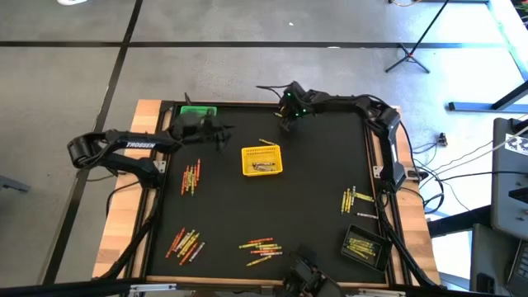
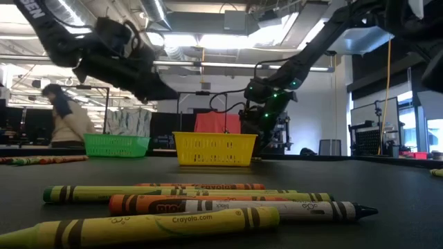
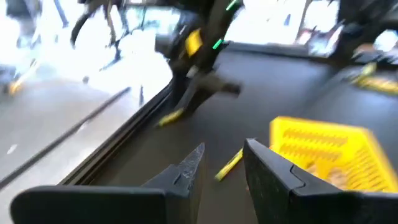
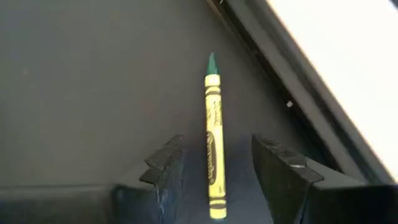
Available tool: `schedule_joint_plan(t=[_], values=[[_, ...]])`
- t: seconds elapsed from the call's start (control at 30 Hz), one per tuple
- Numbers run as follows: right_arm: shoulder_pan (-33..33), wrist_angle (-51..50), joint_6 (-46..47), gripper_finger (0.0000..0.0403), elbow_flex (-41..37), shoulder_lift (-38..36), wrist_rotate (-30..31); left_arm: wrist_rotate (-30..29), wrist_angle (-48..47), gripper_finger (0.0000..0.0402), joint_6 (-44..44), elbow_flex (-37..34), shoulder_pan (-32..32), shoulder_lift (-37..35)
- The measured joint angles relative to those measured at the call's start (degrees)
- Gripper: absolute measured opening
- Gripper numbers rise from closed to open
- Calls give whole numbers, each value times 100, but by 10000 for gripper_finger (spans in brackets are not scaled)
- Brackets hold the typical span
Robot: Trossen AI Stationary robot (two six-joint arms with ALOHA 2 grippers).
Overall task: Sort crayons
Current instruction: Put the green crayon into the black bin
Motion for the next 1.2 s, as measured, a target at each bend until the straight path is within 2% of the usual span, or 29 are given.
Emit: schedule_joint_plan(t=[0.1,0.17,0.37,0.67,0.8,0.93,1.2], values=[[0,-262,0,164,142,103,-5,-2,818,98,-72,-318,-243,0],[0,-268,-2,145,166,131,-11,-6,1019,98,-111,-429,-401,0],[0,-329,0,84,166,138,-35,-6,1031,98,90,-470,-761,3],[11,-402,-24,14,170,149,-37,-17,1065,98,134,-470,-967,2],[13,-435,-45,8,169,108,14,-17,1065,98,134,-470,-988,4],[15,-638,-47,21,146,-31,24,-17,1065,98,94,-470,-988,2],[63,-1436,-59,14,149,-657,55,-24,1065,98,94,-470,-994,2]])
